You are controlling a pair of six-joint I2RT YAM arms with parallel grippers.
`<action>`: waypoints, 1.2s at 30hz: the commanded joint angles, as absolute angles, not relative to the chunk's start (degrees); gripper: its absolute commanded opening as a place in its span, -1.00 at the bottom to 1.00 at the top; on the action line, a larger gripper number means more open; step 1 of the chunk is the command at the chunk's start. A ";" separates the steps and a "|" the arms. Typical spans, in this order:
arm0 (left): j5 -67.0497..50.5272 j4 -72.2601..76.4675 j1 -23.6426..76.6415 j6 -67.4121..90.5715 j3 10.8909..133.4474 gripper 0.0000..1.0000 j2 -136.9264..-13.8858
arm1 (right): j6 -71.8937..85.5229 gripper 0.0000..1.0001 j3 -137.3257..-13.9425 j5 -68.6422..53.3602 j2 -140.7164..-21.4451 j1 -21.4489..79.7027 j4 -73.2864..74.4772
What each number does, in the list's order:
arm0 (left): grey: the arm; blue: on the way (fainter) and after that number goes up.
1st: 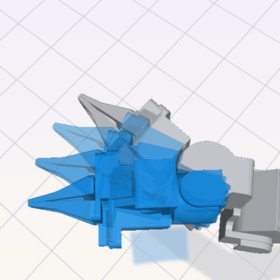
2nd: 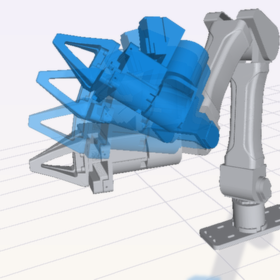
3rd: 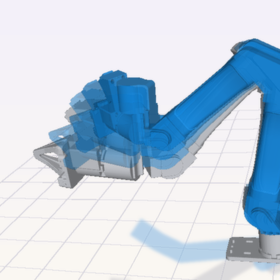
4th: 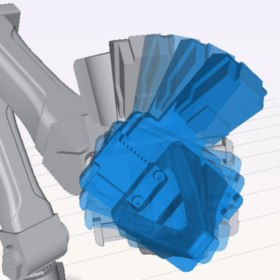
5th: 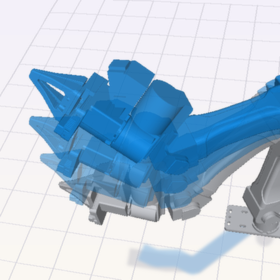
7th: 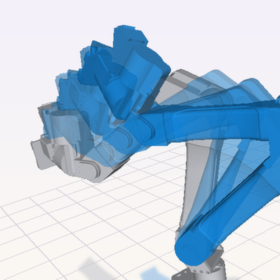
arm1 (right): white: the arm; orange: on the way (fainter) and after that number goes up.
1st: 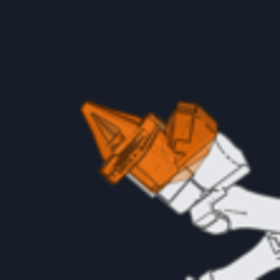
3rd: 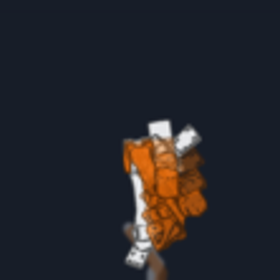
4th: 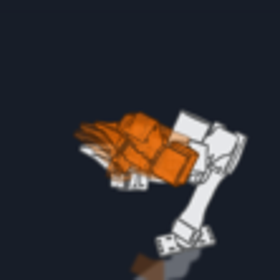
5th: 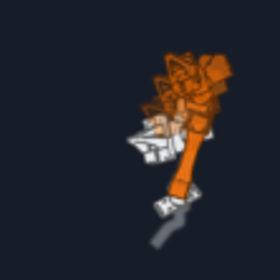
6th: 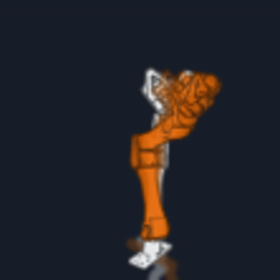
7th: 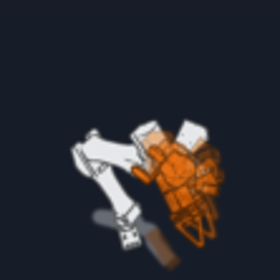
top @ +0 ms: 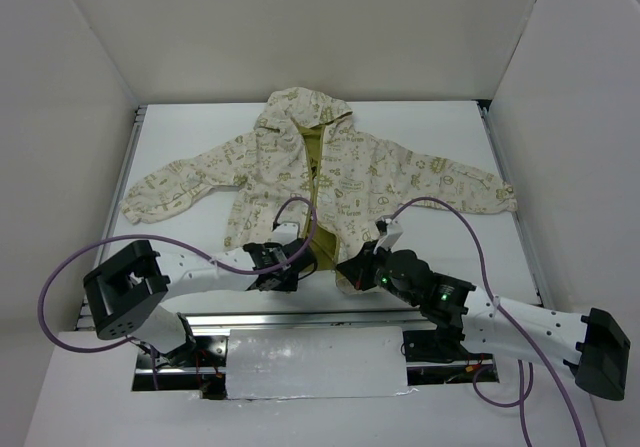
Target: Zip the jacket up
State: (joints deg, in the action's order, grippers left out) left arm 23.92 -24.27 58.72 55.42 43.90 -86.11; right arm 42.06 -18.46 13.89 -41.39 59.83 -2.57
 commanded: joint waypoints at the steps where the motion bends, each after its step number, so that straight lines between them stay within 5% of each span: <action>1: 21.01 -23.03 58.98 55.99 40.78 -0.01 -90.17 | 41.31 -1.00 -21.09 13.62 -41.66 59.50 -5.45; 6: 18.29 -19.34 59.06 56.34 38.77 -0.30 -92.19 | 41.13 -1.00 -21.01 14.06 -40.70 59.50 -4.75; 8: 17.93 -18.81 59.15 56.51 38.32 -0.69 -92.81 | 41.05 -1.00 -20.92 14.15 -40.26 59.41 -4.75; 11: 16.97 -17.23 59.15 56.60 37.62 -1.00 -92.73 | 40.96 -1.00 -20.83 14.15 -40.60 59.41 -4.83; 20: 13.62 -9.32 58.97 55.54 38.58 -1.00 -85.00 | 41.75 -1.00 -19.60 13.80 -42.10 58.19 -6.24; 36: 24.78 2.63 59.06 59.15 36.92 -1.00 -63.64 | 42.71 -1.00 -18.90 6.42 -47.55 55.99 -14.93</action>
State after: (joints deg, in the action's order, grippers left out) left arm 22.02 -3.44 58.72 57.80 38.50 -65.73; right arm 42.57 -18.41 8.54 -47.09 56.42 -8.23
